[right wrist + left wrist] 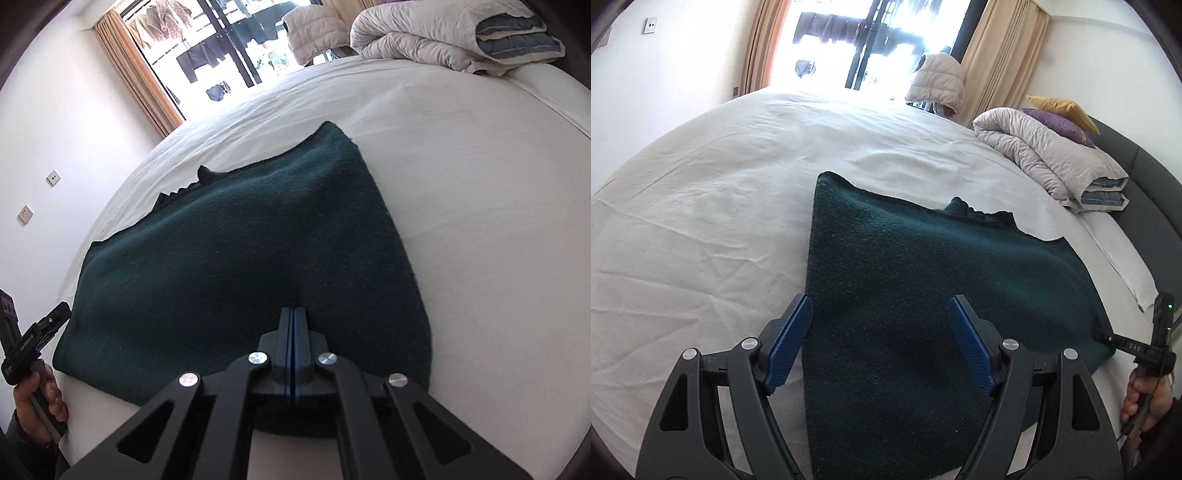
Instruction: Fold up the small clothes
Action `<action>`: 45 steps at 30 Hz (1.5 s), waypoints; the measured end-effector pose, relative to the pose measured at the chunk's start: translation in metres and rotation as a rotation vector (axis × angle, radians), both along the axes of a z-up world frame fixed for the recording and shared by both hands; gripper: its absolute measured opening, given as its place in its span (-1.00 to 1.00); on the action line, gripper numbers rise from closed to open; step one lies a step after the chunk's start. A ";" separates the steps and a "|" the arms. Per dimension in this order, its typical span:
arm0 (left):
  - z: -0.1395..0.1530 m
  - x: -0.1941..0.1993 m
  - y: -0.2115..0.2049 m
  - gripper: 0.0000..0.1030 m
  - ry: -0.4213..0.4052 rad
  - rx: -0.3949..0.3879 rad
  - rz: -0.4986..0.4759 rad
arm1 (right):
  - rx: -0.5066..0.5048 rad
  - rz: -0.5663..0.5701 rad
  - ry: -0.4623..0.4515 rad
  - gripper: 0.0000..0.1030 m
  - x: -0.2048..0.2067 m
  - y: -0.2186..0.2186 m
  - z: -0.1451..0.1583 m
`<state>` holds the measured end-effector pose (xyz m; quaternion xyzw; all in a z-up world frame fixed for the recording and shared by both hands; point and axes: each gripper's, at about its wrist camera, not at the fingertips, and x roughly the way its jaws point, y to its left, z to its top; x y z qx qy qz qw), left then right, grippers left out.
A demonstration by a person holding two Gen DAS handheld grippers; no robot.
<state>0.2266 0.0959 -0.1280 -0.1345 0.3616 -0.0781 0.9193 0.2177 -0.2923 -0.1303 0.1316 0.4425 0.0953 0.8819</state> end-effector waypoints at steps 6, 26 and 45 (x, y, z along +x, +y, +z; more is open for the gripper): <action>-0.009 0.004 0.008 0.46 0.050 -0.004 0.004 | -0.009 -0.034 -0.025 -0.86 0.005 0.011 0.037; -0.022 0.020 -0.008 0.57 0.125 0.083 -0.005 | 0.456 -0.273 0.041 -1.00 0.137 -0.060 -0.017; -0.024 0.018 -0.008 0.58 0.126 0.088 -0.004 | 0.445 0.066 0.054 -0.52 0.003 0.053 -0.014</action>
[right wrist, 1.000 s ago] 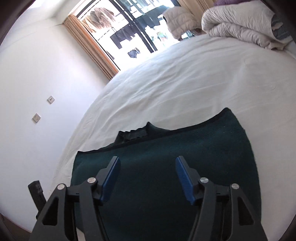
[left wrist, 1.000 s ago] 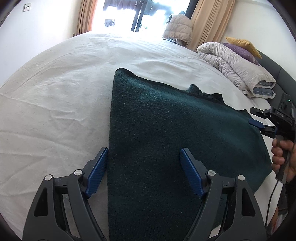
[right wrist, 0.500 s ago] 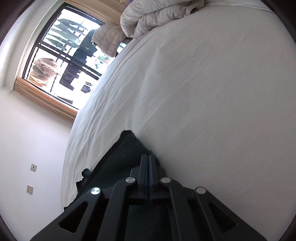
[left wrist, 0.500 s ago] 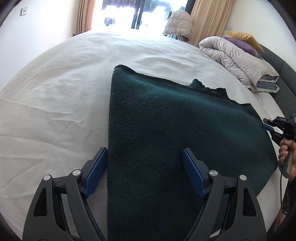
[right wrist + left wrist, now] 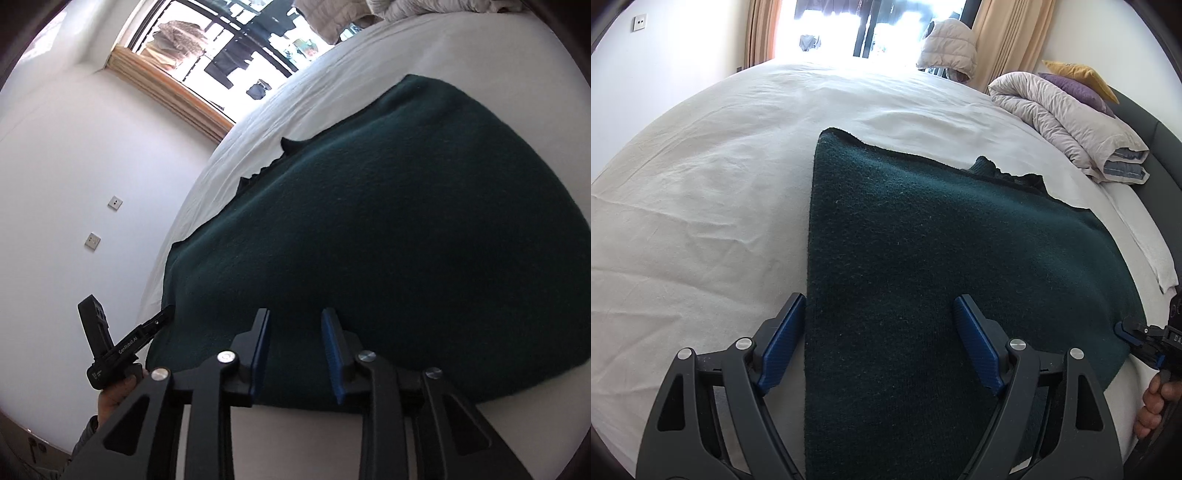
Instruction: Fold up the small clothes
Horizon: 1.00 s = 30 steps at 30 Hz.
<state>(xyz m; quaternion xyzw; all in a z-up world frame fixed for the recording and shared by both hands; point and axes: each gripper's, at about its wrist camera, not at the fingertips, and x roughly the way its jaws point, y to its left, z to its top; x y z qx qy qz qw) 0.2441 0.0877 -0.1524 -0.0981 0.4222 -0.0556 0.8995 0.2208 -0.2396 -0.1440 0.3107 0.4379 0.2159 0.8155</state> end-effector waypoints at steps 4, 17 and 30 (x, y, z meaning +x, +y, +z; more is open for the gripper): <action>-0.001 -0.001 0.000 0.58 -0.007 -0.002 0.000 | -0.004 -0.108 0.008 -0.63 -0.024 -0.041 -0.004; -0.001 -0.008 0.005 0.58 -0.015 -0.031 -0.004 | -0.058 -0.132 -0.108 -0.31 -0.051 -0.019 0.048; 0.005 -0.035 0.022 0.58 -0.019 -0.092 0.019 | -0.018 0.094 -0.016 -0.35 0.014 0.075 0.003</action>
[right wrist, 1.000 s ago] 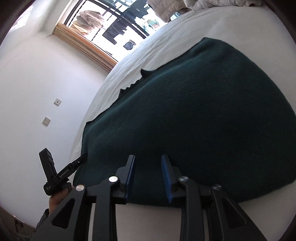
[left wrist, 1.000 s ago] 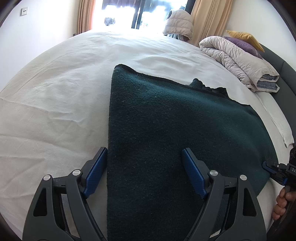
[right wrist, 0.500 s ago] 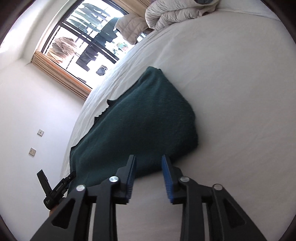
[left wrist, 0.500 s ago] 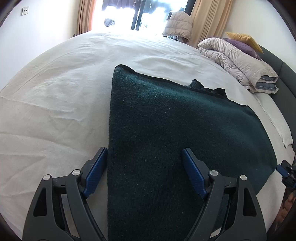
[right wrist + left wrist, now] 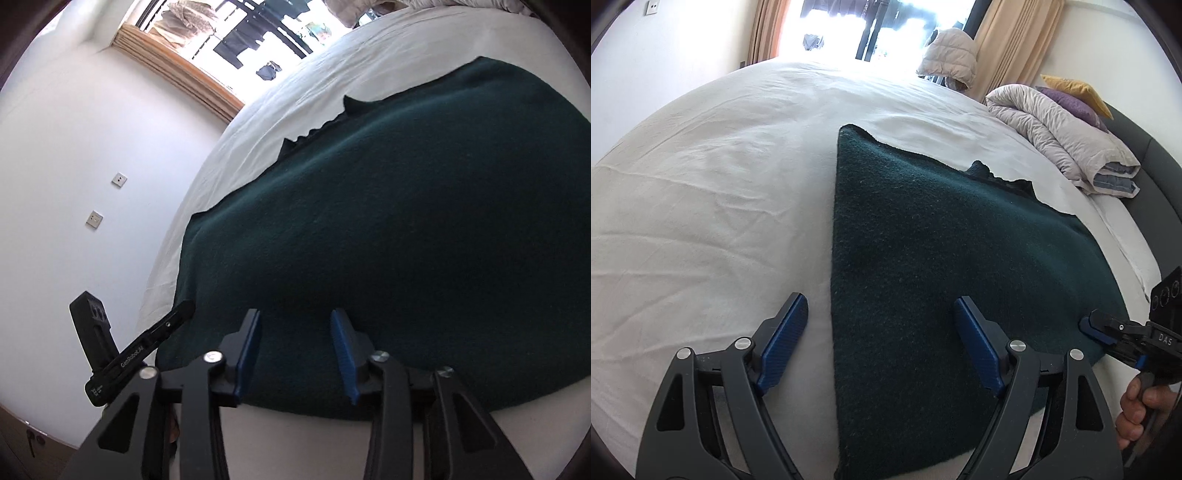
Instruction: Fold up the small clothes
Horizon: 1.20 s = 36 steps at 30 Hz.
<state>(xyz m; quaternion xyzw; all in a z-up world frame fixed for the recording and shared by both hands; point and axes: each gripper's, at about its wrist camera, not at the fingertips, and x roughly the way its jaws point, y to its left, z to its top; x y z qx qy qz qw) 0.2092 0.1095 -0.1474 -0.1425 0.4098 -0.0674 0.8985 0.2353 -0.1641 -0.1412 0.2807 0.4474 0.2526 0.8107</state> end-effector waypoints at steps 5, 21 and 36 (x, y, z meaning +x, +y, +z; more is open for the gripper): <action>0.009 -0.046 0.035 0.58 -0.029 -0.123 0.147 | -0.024 -0.156 -0.013 -0.17 -0.025 -0.048 0.006; -0.007 -0.120 0.020 0.69 0.016 -0.605 0.243 | 0.188 -0.140 -0.108 -0.03 -0.064 -0.054 0.028; -0.014 -0.046 0.018 -0.40 0.042 -0.855 0.241 | 0.055 -0.038 -0.082 -0.40 -0.006 -0.019 0.051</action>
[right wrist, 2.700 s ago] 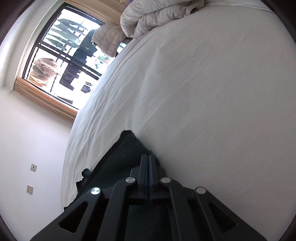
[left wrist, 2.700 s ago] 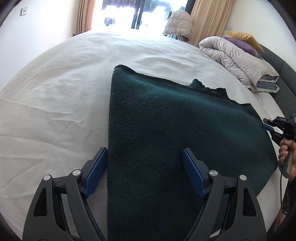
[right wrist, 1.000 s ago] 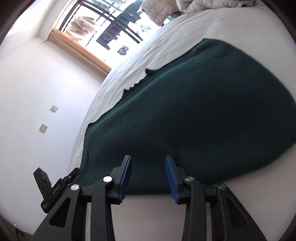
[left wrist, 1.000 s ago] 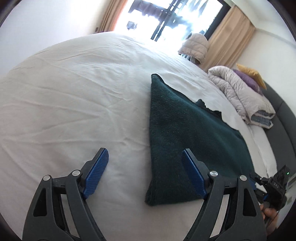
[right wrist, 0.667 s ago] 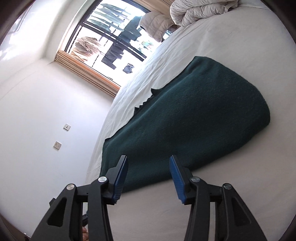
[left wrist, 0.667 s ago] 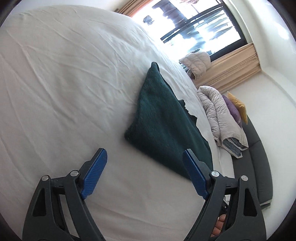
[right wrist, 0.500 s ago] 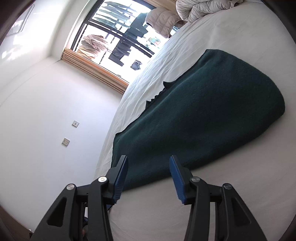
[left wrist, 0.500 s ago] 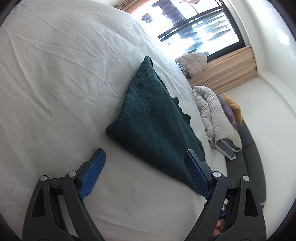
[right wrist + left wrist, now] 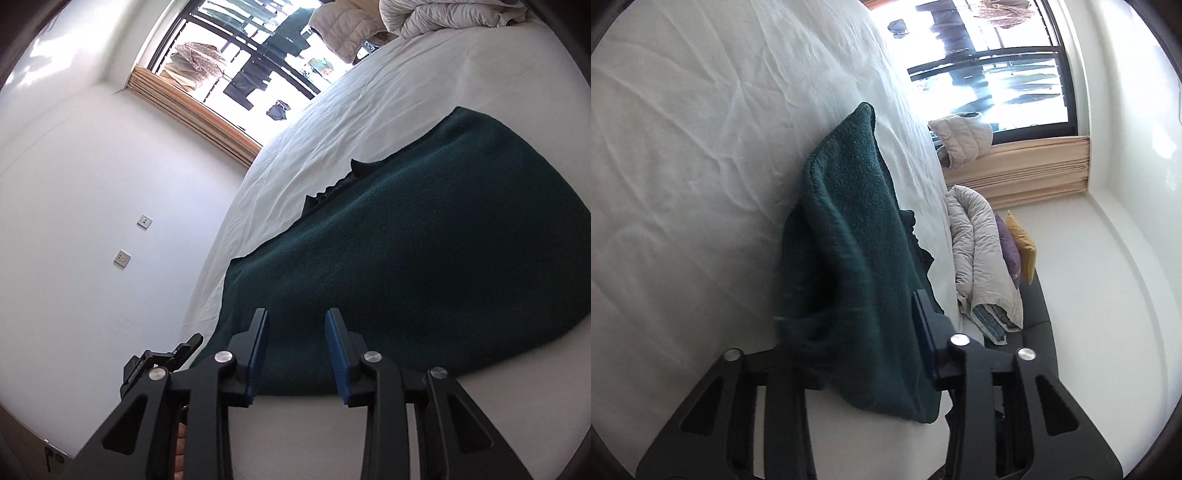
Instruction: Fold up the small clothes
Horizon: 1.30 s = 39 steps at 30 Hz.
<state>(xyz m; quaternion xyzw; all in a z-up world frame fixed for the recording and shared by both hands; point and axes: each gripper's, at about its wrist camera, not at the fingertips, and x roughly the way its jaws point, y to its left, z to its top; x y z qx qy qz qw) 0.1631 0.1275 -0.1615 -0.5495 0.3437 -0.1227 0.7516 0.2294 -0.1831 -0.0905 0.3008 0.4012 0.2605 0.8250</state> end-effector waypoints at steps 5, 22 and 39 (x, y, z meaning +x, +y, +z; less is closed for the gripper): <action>-0.001 0.004 0.007 -0.69 0.002 0.054 -0.001 | -0.099 0.048 0.059 -0.65 0.049 0.021 -0.008; 0.141 0.047 -0.108 -0.87 -0.298 0.548 -0.204 | -0.054 0.105 0.155 -1.00 0.072 0.008 -0.063; 0.089 0.016 -0.306 -0.87 -0.454 0.995 -0.602 | 0.364 0.129 0.241 0.44 0.108 -0.104 -0.054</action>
